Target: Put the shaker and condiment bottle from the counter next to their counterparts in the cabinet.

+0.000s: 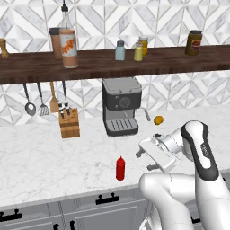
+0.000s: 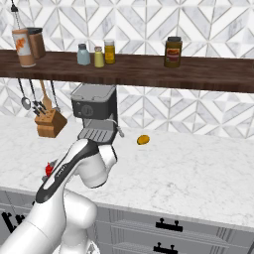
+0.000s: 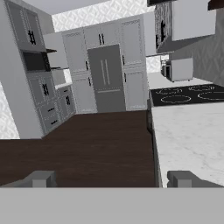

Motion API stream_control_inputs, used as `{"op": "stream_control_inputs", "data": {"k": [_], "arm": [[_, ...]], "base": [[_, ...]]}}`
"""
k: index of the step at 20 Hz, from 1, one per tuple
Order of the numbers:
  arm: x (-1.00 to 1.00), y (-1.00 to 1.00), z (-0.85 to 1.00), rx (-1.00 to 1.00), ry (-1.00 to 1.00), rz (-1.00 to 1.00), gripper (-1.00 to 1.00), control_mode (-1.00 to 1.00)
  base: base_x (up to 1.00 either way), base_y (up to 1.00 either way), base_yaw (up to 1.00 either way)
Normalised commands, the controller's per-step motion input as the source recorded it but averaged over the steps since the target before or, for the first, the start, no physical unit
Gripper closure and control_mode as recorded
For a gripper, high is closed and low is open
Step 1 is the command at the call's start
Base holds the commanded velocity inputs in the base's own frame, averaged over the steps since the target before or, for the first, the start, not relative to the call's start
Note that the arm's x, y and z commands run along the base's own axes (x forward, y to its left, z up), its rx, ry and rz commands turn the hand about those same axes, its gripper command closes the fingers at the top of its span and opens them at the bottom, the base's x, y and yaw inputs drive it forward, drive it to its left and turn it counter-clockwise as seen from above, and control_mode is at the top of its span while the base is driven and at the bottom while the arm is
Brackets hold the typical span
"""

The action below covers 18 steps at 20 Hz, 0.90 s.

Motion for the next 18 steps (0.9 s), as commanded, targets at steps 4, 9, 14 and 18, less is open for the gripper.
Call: {"op": "stream_control_inputs", "data": {"k": [4, 9, 14, 18], "arm": [[0.0, 0.2, -0.35, 0.0, 0.0, 0.0, -1.0, -1.0], [0.01, 0.17, -0.34, 0.0, 0.0, 0.0, -1.0, -1.0], [0.09, 0.21, -0.32, 0.0, 0.0, -0.01, -1.0, -1.0], [0.04, 0.17, -0.32, 0.0, 0.0, -0.02, -1.0, -1.0]], "base": [[0.0, 0.0, 0.0], [0.0, 0.0, 0.0], [0.0, 0.0, 0.0], [0.0, 0.0, 0.0]]}}
